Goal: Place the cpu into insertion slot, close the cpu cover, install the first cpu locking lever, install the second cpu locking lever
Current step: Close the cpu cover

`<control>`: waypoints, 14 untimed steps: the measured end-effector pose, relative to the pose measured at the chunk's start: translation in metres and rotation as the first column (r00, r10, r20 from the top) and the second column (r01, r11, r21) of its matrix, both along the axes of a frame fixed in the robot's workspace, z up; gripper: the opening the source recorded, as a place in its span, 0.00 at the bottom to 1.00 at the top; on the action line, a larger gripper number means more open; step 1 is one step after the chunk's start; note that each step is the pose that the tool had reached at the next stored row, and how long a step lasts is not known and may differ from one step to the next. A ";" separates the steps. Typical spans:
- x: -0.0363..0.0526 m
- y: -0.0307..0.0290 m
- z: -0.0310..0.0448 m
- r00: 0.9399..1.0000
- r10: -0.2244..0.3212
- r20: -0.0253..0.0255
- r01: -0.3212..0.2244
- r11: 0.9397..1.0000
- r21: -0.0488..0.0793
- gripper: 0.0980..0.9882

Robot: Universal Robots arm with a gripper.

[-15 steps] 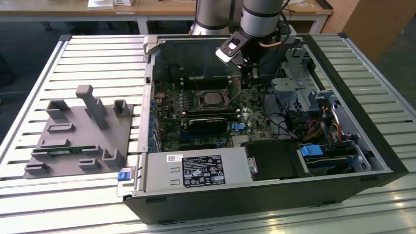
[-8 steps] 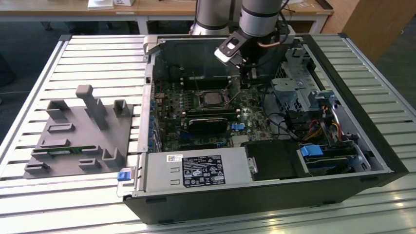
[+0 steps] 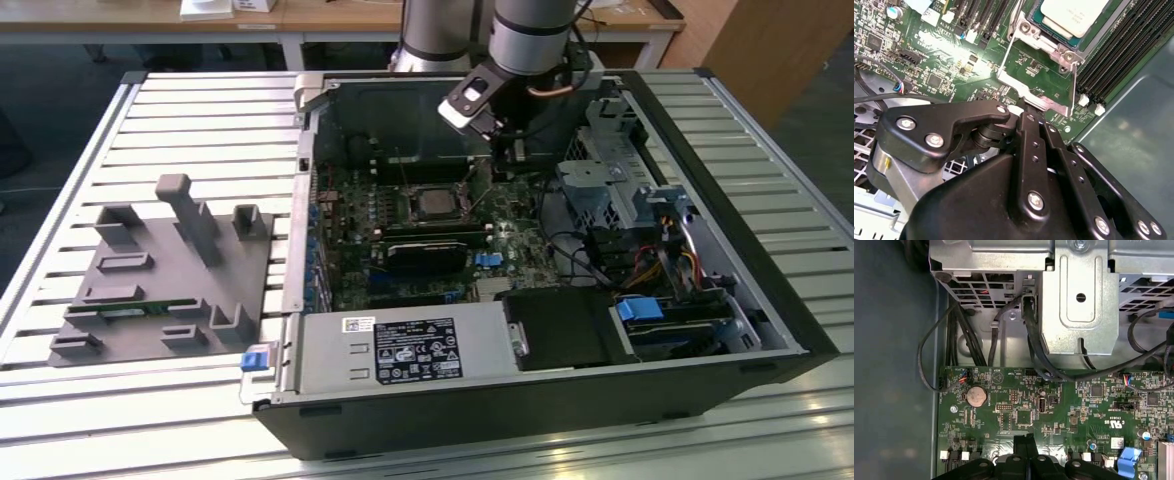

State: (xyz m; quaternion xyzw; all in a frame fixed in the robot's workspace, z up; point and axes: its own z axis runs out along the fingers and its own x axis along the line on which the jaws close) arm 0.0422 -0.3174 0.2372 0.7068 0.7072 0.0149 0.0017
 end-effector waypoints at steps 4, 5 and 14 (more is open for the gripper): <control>-0.0035 0.0000 0.0000 1.000 0.000 0.000 0.000 1.000 0.000 0.01; -0.0053 0.0000 0.0000 1.000 0.000 0.000 0.000 1.000 0.000 0.01; -0.0208 0.0000 -0.0011 1.000 0.000 0.000 0.000 1.000 0.000 0.01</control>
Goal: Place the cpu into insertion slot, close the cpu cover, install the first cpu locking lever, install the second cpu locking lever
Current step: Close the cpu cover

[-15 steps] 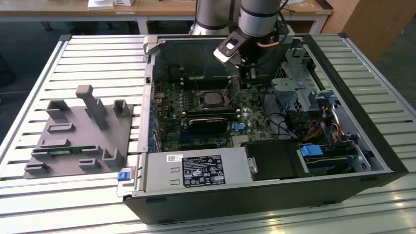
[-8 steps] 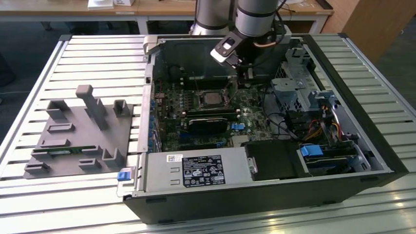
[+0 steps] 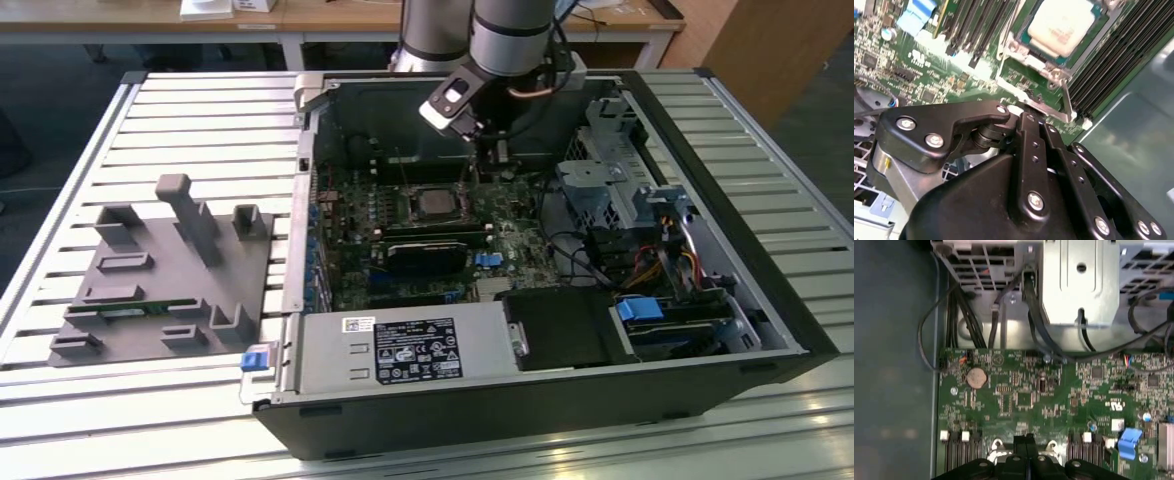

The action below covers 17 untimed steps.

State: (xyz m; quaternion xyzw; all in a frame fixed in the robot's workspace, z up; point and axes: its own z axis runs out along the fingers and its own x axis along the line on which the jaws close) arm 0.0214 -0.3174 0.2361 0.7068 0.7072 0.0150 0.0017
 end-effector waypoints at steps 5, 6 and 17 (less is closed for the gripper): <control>-0.0123 0.0000 -0.0007 1.000 0.000 0.000 0.000 1.000 0.000 0.01; -0.0140 0.0000 -0.0009 1.000 0.000 0.000 0.000 1.000 0.000 0.01; -0.0247 -0.0010 -0.0117 1.000 0.000 0.000 0.000 1.000 0.000 0.01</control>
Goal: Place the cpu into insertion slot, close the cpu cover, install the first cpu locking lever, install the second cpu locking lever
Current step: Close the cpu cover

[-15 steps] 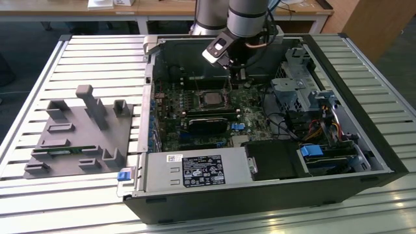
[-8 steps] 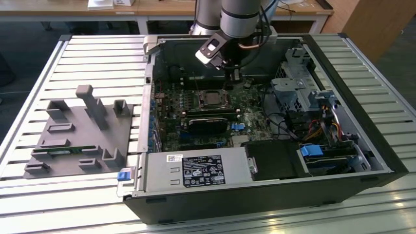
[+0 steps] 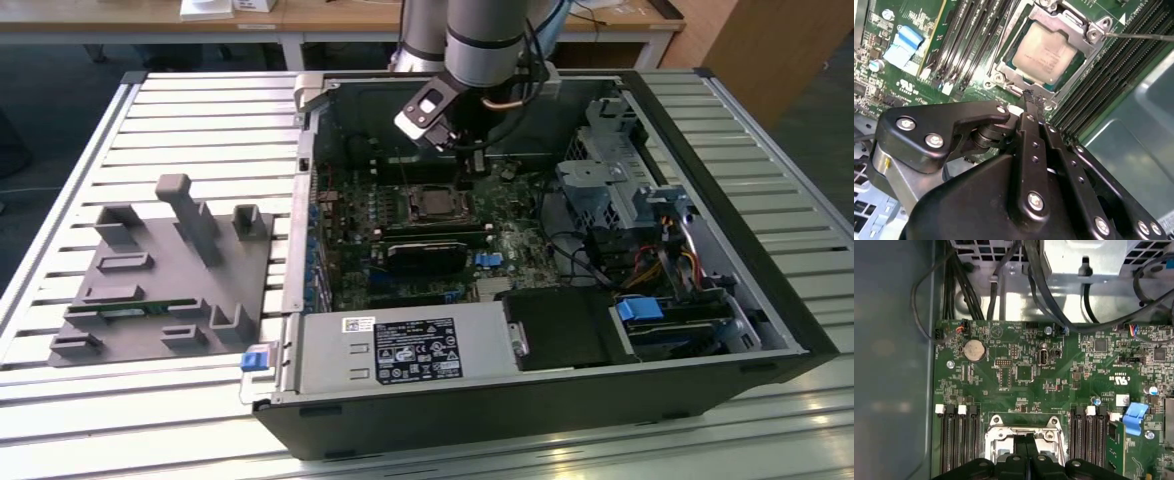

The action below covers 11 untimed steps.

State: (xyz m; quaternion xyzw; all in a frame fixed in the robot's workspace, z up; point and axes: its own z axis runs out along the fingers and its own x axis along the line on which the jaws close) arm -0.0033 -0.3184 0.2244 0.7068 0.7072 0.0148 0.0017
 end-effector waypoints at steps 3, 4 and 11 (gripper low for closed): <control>-0.0023 0.0000 -0.0013 1.000 0.000 0.000 0.000 1.000 0.000 0.01; -0.0036 0.0000 -0.0013 1.000 0.000 0.000 0.000 1.000 0.000 0.01; -0.0113 0.0000 -0.0015 1.000 0.000 0.000 0.000 1.000 0.000 0.01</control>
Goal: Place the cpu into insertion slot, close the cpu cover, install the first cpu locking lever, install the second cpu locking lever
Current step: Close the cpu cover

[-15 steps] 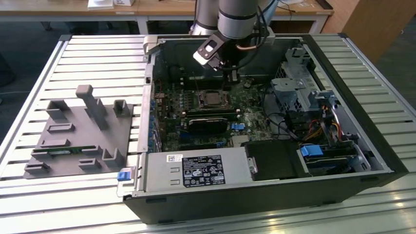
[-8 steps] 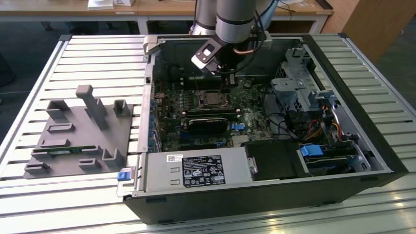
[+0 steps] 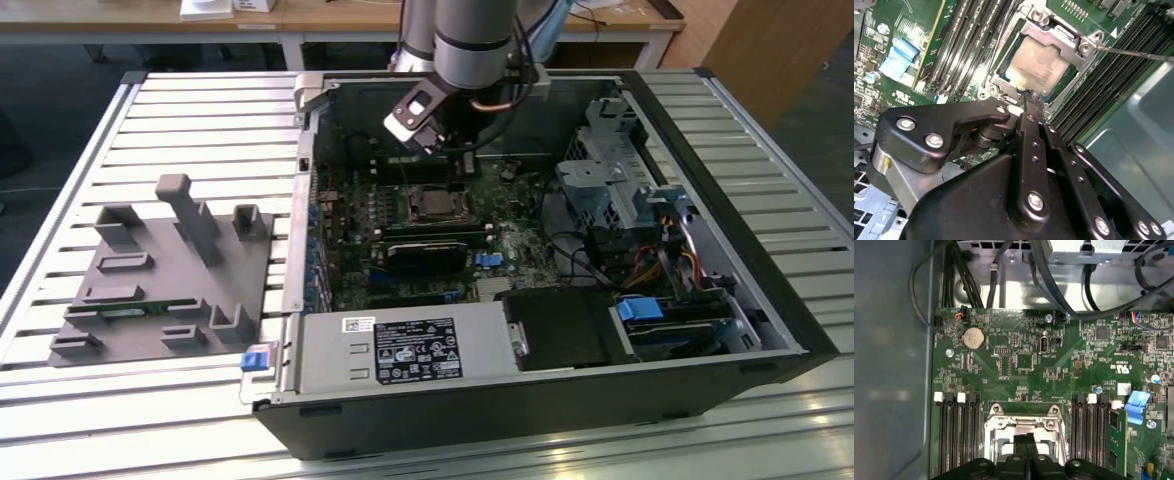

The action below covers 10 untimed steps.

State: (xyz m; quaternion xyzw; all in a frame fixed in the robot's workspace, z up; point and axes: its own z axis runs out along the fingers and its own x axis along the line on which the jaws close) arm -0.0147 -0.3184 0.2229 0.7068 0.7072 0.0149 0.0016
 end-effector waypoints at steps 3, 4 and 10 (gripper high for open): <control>-0.0015 0.0000 -0.0001 1.000 0.000 0.000 0.000 1.000 0.000 0.01; -0.0018 0.0000 -0.0002 1.000 0.000 0.000 0.000 1.000 0.000 0.01; -0.0044 0.0000 -0.0040 1.000 0.000 0.000 0.000 1.000 0.000 0.01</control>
